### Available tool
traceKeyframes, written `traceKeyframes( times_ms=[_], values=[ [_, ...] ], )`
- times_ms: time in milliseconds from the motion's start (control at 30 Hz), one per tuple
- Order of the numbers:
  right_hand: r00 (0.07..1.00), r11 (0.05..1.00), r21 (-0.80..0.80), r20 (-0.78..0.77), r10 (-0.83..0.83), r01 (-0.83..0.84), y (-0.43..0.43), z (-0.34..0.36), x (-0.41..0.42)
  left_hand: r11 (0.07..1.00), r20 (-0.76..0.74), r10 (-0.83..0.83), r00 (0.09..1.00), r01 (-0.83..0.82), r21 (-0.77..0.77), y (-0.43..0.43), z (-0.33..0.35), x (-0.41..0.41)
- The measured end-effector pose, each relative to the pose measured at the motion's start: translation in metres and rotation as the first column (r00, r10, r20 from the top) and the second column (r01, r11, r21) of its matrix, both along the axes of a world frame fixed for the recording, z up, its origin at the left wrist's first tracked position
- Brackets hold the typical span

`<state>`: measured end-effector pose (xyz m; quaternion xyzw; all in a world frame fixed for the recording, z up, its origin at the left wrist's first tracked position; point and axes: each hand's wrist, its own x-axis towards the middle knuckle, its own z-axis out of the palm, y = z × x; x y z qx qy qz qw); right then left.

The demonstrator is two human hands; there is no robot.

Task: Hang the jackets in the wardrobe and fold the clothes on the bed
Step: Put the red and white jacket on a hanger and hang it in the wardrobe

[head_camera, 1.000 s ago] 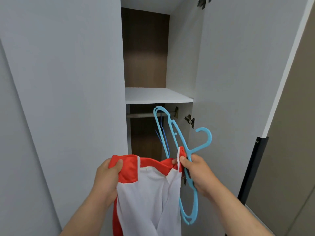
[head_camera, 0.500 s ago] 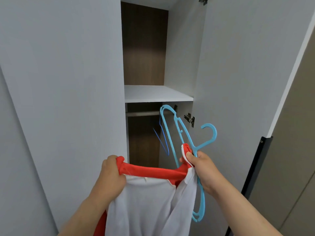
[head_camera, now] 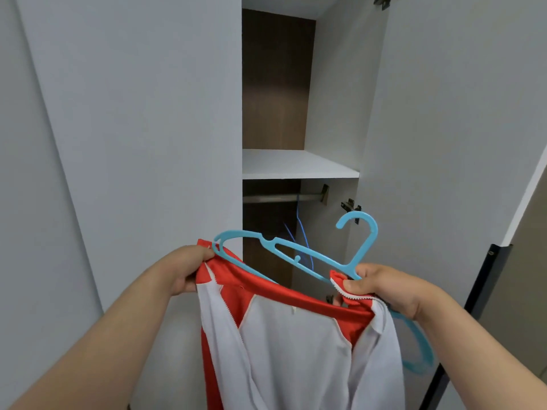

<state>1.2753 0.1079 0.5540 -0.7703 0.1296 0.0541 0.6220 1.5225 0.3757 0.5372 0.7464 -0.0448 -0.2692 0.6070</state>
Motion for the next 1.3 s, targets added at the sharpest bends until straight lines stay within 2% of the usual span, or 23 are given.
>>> traceKeyframes(
  times_ms=[67, 200, 367, 500, 567, 633, 733, 867, 1000, 1067, 1133, 1200, 1300],
  values=[
    [1.000, 1.000, -0.022, -0.026, -0.004, 0.003, 0.000, 0.006, -0.003, 0.999, 0.056, -0.024, 0.998, 0.021, 0.039, 0.000, 0.007, 0.002],
    [0.999, 0.998, -0.053, -0.028, -0.031, 0.029, -0.001, 0.018, -0.013, 0.998, 0.072, -0.054, 0.996, 0.051, 0.044, 0.004, 0.016, 0.005],
    [0.999, 0.999, -0.046, -0.038, 0.015, -0.017, 0.001, 0.032, -0.021, 0.994, 0.159, -0.109, 0.981, 0.104, 0.044, 0.003, 0.024, 0.007],
    [0.997, 0.989, -0.126, -0.023, 0.078, -0.080, 0.007, 0.045, -0.025, 0.985, 0.096, -0.161, 0.982, 0.166, -0.042, 0.004, 0.028, 0.004],
    [0.994, 0.976, -0.187, -0.047, 0.102, -0.109, 0.011, 0.052, -0.024, 0.976, 0.131, -0.216, 0.968, 0.214, 0.035, 0.003, 0.032, 0.000],
    [0.990, 0.959, -0.248, -0.069, 0.120, -0.134, 0.014, 0.058, -0.022, 0.965, 0.227, -0.253, 0.941, 0.227, 0.135, 0.000, 0.034, -0.003],
    [0.991, 0.944, -0.305, -0.076, 0.111, -0.129, 0.016, 0.063, -0.021, 0.928, 0.364, -0.351, 0.863, 0.269, 0.258, 0.000, 0.038, -0.008],
    [0.984, 0.935, -0.311, -0.111, 0.140, -0.169, 0.011, 0.063, -0.024, 0.803, 0.375, -0.570, 0.731, 0.398, 0.444, 0.012, 0.048, -0.013],
    [0.974, 0.930, -0.295, -0.127, 0.188, -0.218, 0.008, 0.064, -0.025, 0.720, 0.410, -0.664, 0.625, 0.386, 0.577, 0.023, 0.052, -0.012],
    [0.970, 0.923, -0.305, -0.134, 0.201, -0.233, 0.008, 0.064, -0.022, 0.733, 0.447, -0.646, 0.619, 0.342, 0.587, 0.021, 0.051, -0.013],
    [0.965, 0.909, -0.330, -0.143, 0.218, -0.254, 0.011, 0.063, -0.016, 0.796, 0.540, -0.567, 0.622, 0.246, 0.553, 0.015, 0.049, -0.015],
    [0.957, 0.887, -0.362, -0.151, 0.248, -0.287, 0.017, 0.060, -0.007, 0.840, 0.645, -0.500, 0.578, 0.144, 0.523, 0.004, 0.047, -0.019],
    [0.952, 0.820, -0.483, -0.151, 0.268, -0.307, 0.027, 0.052, 0.010, 0.910, 0.745, -0.386, 0.544, 0.092, 0.405, -0.014, 0.044, -0.028]
  ],
)
